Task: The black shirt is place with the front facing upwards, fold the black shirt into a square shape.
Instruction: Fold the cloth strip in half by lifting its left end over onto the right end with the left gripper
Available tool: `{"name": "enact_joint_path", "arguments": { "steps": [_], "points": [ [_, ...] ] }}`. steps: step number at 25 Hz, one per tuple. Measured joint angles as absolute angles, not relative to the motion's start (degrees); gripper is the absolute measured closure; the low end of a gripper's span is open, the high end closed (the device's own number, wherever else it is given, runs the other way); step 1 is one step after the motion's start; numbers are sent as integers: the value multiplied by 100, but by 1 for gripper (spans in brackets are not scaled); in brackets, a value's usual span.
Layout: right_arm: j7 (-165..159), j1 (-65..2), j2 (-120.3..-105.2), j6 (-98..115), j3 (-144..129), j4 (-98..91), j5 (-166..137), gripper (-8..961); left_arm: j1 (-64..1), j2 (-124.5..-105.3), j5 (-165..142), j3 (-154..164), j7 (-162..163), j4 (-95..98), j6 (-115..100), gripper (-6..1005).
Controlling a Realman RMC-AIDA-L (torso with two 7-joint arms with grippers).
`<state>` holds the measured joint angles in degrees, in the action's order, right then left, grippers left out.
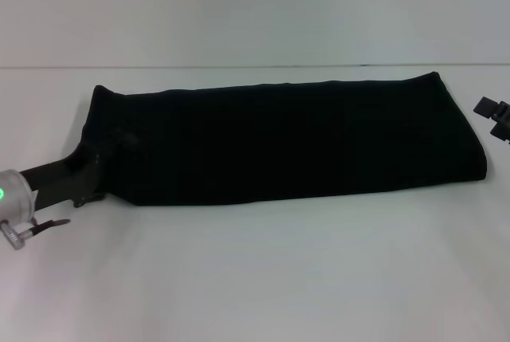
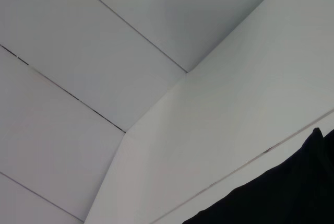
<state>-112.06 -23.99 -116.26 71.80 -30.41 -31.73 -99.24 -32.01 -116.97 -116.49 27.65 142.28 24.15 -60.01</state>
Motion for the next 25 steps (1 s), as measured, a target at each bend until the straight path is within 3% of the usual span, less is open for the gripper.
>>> {"name": "enact_joint_path", "arguments": {
  "steps": [14, 20, 22, 25],
  "points": [
    [-11247, -2391, -11621, 7254, -2978, -3165, -9913, 28, -3170, -11699, -11654, 2831, 14092, 2620, -6111, 148],
    [-11255, -2414, -11607, 7261, -2970, -3164, -9914, 28, -3200, -11702, -11656, 2858, 14023, 2620, -6004, 364],
    [-11256, -2424, -11603, 7259, -2969, -3161, -9914, 28, -3201, -11704, -11656, 2858, 14019, 2620, -6003, 602],
    [-11257, -2444, -11593, 7245, -2970, -3125, -9911, 29, -3203, -11706, -11656, 2858, 13991, 2620, -6003, 715]
  ]
}}
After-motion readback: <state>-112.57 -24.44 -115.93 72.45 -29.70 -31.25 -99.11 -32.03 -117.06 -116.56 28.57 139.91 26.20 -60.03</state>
